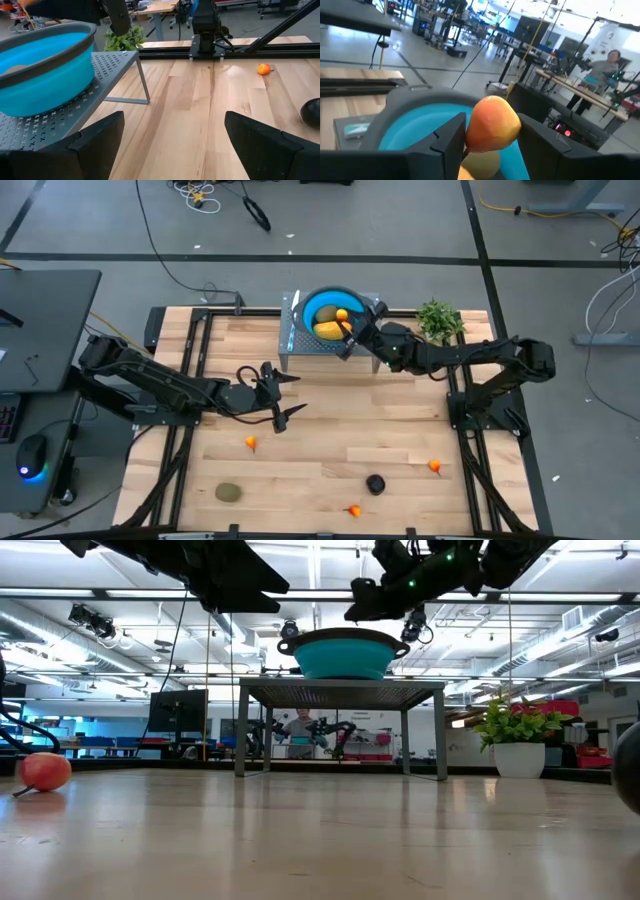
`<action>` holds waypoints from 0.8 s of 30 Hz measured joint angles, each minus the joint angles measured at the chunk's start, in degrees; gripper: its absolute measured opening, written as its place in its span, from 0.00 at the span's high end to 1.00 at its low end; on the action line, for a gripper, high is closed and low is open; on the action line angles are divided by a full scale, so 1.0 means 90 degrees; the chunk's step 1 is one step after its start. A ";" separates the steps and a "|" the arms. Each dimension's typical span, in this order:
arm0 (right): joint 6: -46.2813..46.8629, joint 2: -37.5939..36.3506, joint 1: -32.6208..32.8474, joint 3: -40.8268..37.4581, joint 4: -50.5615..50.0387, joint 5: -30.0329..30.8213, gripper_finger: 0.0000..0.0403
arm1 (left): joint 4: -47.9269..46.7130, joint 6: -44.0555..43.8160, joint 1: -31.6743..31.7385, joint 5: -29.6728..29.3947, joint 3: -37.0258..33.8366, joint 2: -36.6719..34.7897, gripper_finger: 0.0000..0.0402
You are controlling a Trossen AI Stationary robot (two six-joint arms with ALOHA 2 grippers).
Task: Pick & Place Fruit
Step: Put the orange pear into the blue strainer bowl
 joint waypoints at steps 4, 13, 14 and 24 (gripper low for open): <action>0.0158 0.0000 -0.0073 0.0000 -0.0228 0.0000 0.51 | 0.0000 -0.0004 0.0000 0.0000 0.0000 0.0001 0.11; 0.0187 -0.0033 -0.0064 0.0000 -0.0143 0.0016 0.39 | -0.0005 -0.0005 0.0000 0.0000 0.0000 0.0001 0.11; 0.0167 -0.0063 -0.0039 0.0000 -0.0101 0.0019 0.39 | -0.0012 -0.0005 0.0000 0.0000 0.0000 0.0001 0.11; -0.0569 -0.0721 0.0810 -0.0002 0.0027 0.0648 0.38 | -0.0113 -0.0007 0.0000 -0.0002 0.0000 0.0001 0.11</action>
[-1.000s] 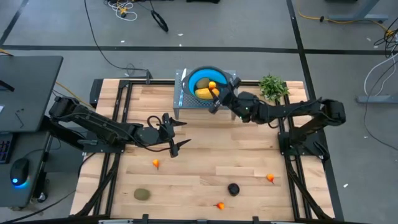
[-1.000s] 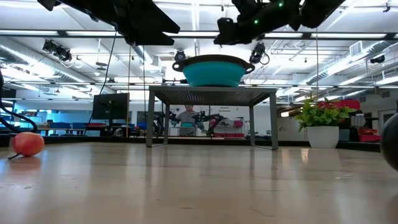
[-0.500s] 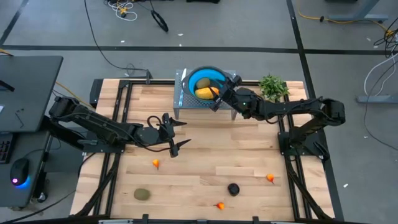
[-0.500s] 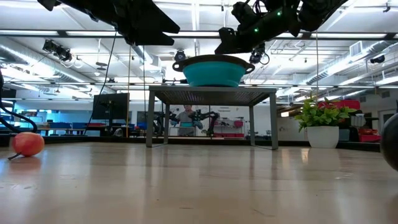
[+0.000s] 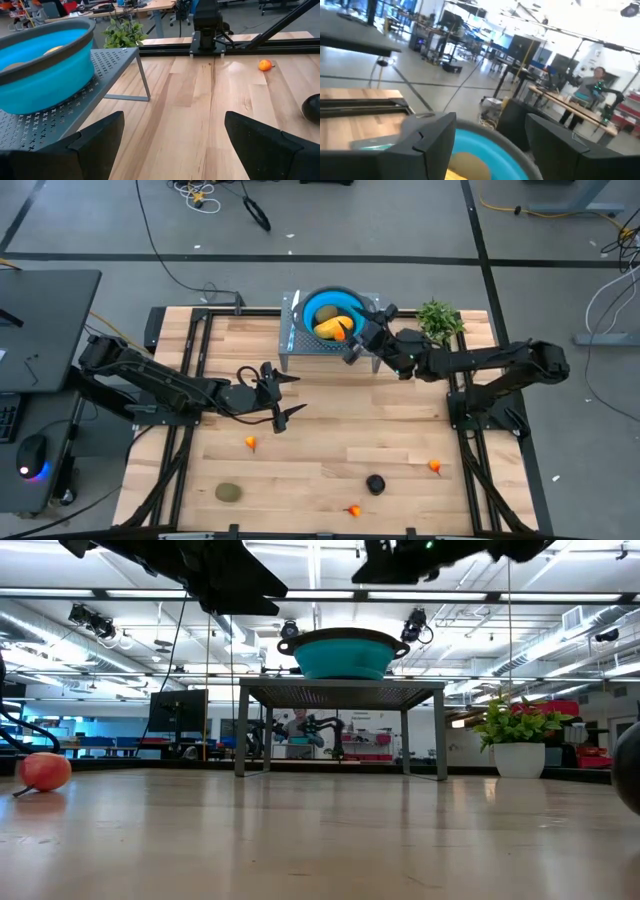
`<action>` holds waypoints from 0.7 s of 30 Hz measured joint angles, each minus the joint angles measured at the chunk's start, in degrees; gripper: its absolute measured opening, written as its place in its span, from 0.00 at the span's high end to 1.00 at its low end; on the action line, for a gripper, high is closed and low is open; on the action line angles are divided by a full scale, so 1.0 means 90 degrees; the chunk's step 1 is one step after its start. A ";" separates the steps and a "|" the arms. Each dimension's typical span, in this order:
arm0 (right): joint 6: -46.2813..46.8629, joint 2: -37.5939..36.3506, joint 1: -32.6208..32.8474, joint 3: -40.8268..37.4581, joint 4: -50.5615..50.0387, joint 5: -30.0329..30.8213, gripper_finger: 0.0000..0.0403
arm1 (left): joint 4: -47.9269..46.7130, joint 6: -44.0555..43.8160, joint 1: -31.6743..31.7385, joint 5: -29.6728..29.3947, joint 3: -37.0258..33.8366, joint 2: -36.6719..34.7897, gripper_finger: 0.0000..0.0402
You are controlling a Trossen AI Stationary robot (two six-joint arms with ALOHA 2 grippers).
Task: Pick & Place Fruit
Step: Put the orange pear into the blue strainer bowl
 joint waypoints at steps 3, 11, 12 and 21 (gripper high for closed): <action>0.0255 -0.0152 0.0417 0.0002 -0.0516 -0.0024 0.38 | -0.0002 0.0000 0.0000 0.0000 0.0000 0.0000 0.11; 0.2277 -0.0139 0.1246 0.0001 -0.2701 -0.0653 0.38 | 0.0013 -0.0028 0.0000 -0.0001 0.0000 0.0007 0.11; 0.2508 -0.0139 0.1320 0.0000 -0.2985 -0.0758 0.38 | 0.0019 -0.0033 0.0000 -0.0001 0.0000 0.0007 0.11; 0.3745 -0.0136 0.1671 -0.0627 -0.3934 -0.1779 0.38 | 0.0047 -0.0147 0.0000 -0.0005 0.0000 0.0007 0.11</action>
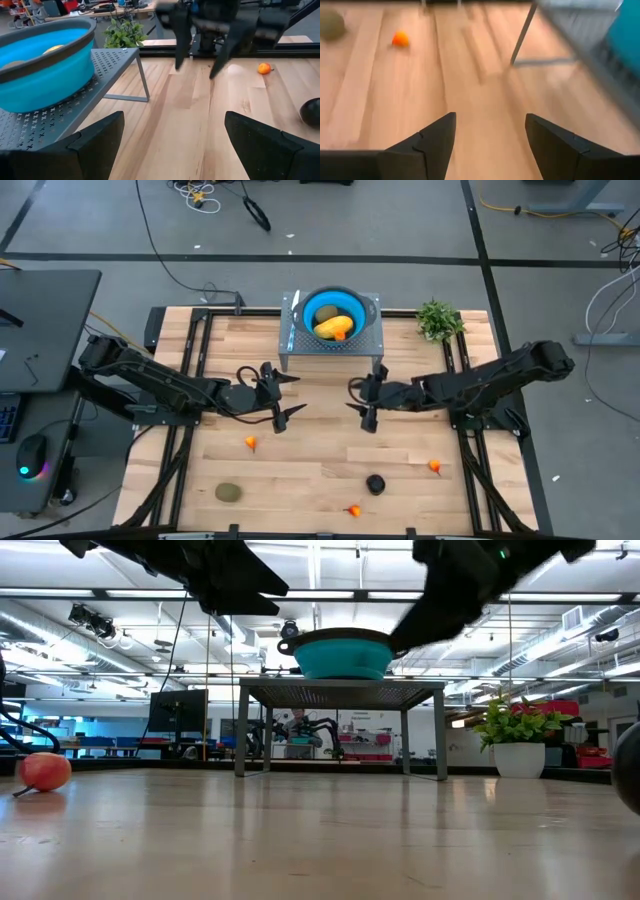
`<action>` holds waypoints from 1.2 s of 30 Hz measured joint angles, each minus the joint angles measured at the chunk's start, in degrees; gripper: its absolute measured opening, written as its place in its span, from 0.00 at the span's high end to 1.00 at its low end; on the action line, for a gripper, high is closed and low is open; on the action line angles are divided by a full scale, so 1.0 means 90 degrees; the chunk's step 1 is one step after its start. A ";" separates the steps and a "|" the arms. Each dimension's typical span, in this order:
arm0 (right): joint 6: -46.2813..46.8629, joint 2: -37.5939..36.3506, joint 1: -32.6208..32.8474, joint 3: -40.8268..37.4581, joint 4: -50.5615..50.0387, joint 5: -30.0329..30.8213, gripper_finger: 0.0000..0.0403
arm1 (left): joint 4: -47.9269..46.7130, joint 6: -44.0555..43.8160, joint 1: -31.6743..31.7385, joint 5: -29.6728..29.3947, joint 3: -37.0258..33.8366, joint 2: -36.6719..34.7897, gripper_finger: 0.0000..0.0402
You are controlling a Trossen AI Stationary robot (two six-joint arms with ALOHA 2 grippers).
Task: Pick & Place Fruit
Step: Put the orange pear into the blue strainer bowl
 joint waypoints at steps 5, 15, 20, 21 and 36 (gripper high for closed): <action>0.0415 0.0002 -0.0023 -0.0849 0.0879 -0.0040 0.38 | -0.0053 -0.0220 0.0000 -0.0002 0.0000 0.0000 0.11; 0.0202 0.0000 -0.0025 -0.2155 0.3578 0.0142 0.38 | -0.1616 -0.1859 0.0000 0.1043 0.0000 0.0000 0.11; -0.0004 0.0000 -0.0025 -0.2254 0.3568 0.0212 0.38 | -0.3390 -0.3218 -0.0096 0.1964 0.0000 0.0000 0.11; -0.0043 0.0000 -0.0025 -0.2258 0.3536 0.0213 0.38 | -0.3649 -0.3365 -0.0173 0.2090 0.0000 0.0000 0.11; -0.0151 0.0000 -0.0025 -0.2258 0.3560 0.0208 0.38 | -0.5074 -0.5215 -0.1726 0.2135 0.0000 -0.0002 0.11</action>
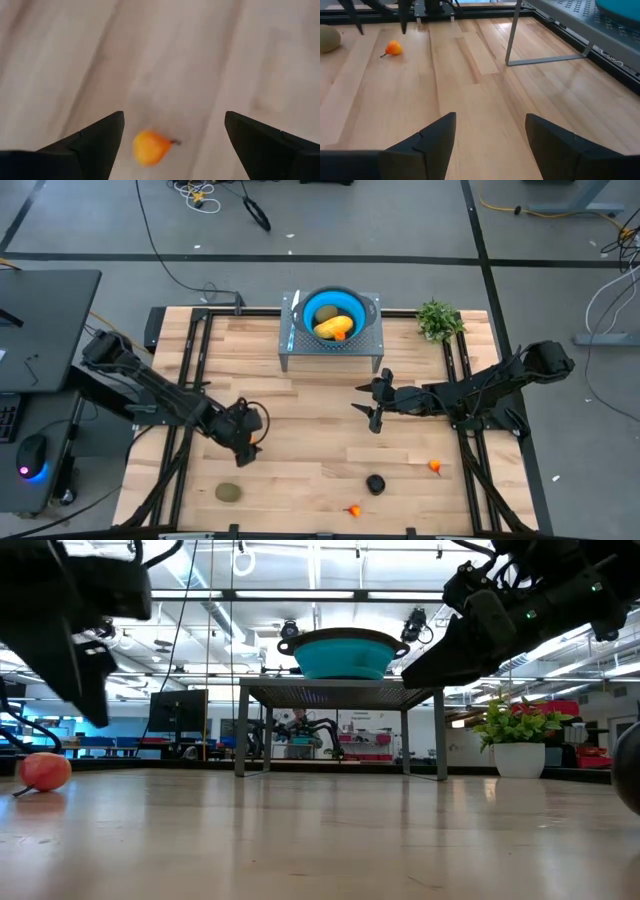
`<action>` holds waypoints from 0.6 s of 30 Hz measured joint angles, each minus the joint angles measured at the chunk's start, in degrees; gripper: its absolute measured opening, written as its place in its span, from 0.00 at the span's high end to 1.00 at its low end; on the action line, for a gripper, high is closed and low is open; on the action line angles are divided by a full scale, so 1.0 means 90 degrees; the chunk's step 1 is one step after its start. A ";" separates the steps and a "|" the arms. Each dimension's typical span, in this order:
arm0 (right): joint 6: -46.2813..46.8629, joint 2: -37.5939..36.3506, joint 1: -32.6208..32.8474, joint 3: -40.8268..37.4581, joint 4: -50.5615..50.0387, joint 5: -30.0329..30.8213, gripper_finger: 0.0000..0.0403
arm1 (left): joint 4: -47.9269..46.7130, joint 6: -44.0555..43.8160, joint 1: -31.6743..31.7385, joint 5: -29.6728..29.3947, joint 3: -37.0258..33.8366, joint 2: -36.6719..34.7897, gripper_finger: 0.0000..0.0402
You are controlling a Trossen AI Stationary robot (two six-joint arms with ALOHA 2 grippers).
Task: Pick & Place Fruit
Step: Put the orange pear into the blue strainer bowl
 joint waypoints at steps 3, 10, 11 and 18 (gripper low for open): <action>-0.0009 0.0000 0.0000 0.0000 0.0024 0.0003 0.38 | -0.0543 -0.0788 -0.0179 -0.0299 0.0000 0.0000 0.11; -0.0074 0.0000 0.0000 0.0000 0.0081 0.0000 0.38 | -0.0392 -0.1881 -0.0436 -0.0429 0.0000 0.0000 0.11; -0.0142 0.0000 0.0000 0.0000 0.0093 0.0002 0.38 | -0.0265 -0.1879 -0.0497 -0.0447 0.0000 0.0000 0.11; -0.0618 0.0000 -0.0042 0.0000 0.0213 -0.0002 0.38 | -0.0048 -0.2588 -0.0886 -0.1031 0.0000 0.0000 0.11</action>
